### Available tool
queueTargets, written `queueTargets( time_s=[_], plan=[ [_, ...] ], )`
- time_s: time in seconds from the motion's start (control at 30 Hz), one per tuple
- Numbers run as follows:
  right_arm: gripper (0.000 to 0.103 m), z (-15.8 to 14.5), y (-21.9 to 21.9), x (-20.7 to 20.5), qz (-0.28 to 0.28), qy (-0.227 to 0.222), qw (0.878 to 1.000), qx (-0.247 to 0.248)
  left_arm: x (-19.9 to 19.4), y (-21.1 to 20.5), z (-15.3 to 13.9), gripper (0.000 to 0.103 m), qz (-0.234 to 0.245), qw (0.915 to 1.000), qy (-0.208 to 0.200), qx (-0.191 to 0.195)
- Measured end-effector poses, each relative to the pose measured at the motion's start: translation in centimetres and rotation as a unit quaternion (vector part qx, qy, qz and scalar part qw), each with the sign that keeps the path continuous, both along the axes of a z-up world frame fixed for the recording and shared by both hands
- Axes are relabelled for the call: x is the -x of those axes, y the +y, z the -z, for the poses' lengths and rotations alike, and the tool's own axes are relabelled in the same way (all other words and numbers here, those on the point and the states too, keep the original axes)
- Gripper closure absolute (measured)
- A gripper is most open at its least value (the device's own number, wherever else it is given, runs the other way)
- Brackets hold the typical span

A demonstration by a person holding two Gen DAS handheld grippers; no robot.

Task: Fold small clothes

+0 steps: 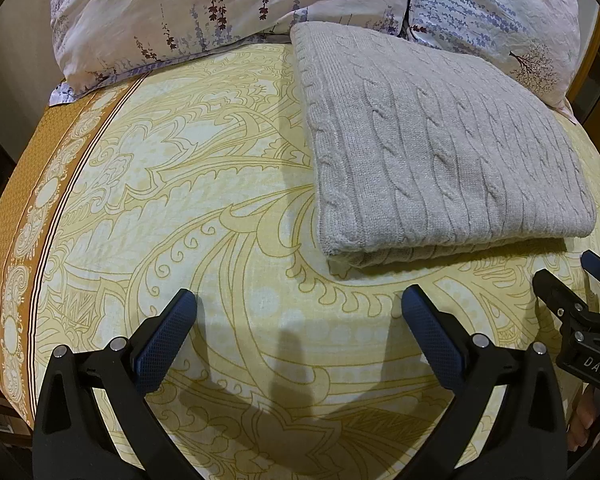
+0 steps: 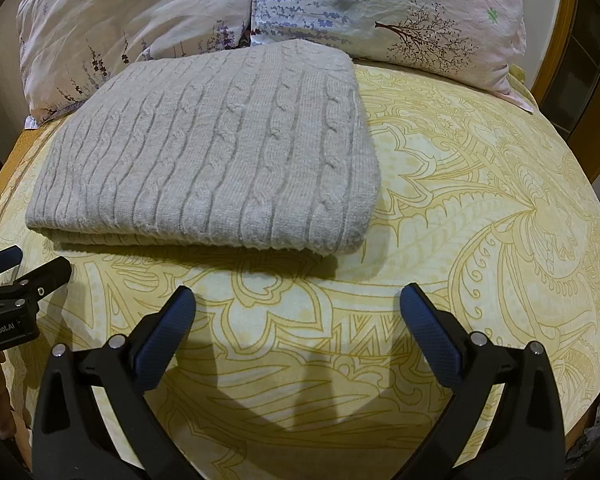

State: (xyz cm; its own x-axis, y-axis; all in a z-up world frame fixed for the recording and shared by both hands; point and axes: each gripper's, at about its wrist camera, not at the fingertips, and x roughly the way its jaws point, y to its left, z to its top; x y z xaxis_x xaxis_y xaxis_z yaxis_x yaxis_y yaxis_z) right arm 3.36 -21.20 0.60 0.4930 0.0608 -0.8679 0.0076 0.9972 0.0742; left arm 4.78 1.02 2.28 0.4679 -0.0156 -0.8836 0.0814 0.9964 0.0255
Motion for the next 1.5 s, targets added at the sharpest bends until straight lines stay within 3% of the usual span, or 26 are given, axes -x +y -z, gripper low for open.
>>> queueTargets(
  time_s=[1.5],
  plan=[
    [0.002, -0.01, -0.10, -0.10, -0.004, 0.001, 1.000, 0.000, -0.10, -0.06, 0.04, 0.001, -0.009, 0.9999, 0.005, 0.001]
  ],
)
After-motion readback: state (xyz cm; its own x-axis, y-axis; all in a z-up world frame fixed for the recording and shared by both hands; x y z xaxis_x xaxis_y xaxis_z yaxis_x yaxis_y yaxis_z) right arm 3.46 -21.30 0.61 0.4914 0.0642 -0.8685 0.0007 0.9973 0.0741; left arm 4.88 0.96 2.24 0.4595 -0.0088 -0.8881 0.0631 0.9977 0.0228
